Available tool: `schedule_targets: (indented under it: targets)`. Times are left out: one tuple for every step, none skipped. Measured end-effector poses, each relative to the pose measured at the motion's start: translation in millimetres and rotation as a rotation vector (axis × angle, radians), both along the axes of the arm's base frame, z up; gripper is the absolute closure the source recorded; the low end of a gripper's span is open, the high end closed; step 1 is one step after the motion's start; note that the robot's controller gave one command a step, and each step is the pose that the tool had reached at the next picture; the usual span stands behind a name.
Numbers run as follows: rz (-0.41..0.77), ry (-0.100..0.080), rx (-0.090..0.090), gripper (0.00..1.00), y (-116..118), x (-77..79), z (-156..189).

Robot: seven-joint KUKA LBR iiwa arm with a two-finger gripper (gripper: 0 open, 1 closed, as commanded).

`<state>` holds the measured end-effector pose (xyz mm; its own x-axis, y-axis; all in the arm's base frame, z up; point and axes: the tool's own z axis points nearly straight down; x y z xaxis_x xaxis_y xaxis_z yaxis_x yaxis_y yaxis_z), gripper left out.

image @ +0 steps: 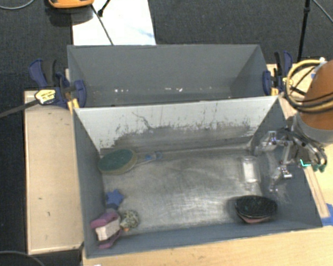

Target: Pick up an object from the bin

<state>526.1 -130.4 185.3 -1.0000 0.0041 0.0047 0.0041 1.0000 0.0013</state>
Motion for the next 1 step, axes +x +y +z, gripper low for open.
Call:
schedule_targets:
  targets:
    - [0.065, -0.025, -0.008, 0.0, -2.9, -18.0, -88.2]
